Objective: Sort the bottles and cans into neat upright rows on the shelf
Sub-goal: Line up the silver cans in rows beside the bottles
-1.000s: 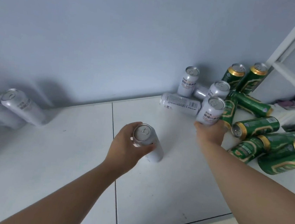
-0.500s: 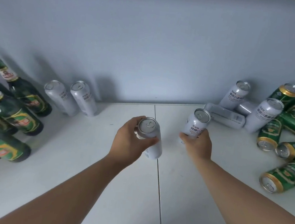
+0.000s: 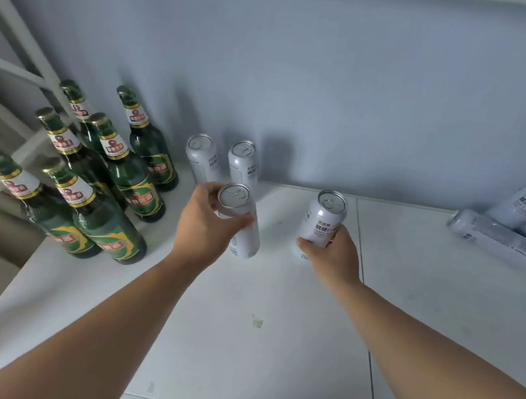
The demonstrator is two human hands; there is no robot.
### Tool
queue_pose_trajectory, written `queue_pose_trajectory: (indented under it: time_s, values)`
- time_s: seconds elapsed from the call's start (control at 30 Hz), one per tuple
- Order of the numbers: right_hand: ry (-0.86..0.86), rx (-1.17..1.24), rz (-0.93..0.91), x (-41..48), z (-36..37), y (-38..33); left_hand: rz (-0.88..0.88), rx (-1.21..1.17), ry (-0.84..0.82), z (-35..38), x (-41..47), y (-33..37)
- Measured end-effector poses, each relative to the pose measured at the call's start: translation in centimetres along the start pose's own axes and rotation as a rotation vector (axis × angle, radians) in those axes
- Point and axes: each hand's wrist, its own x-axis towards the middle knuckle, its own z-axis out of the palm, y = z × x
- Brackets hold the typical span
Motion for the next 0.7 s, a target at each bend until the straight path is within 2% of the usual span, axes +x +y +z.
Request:
queue_pose_trajectory:
  time_s: [0.23, 0.7]
  values:
    - [-0.088, -0.001, -0.06, -0.9, 5.7, -4.3, -0.01, 0.074, 0.007, -4.2, 3.3, -2.3]
    - [-0.144, -0.038, -0.09, -0.2, 11.4, -7.5, -0.006, 0.091, -0.012, -5.8, 6.6, -5.1]
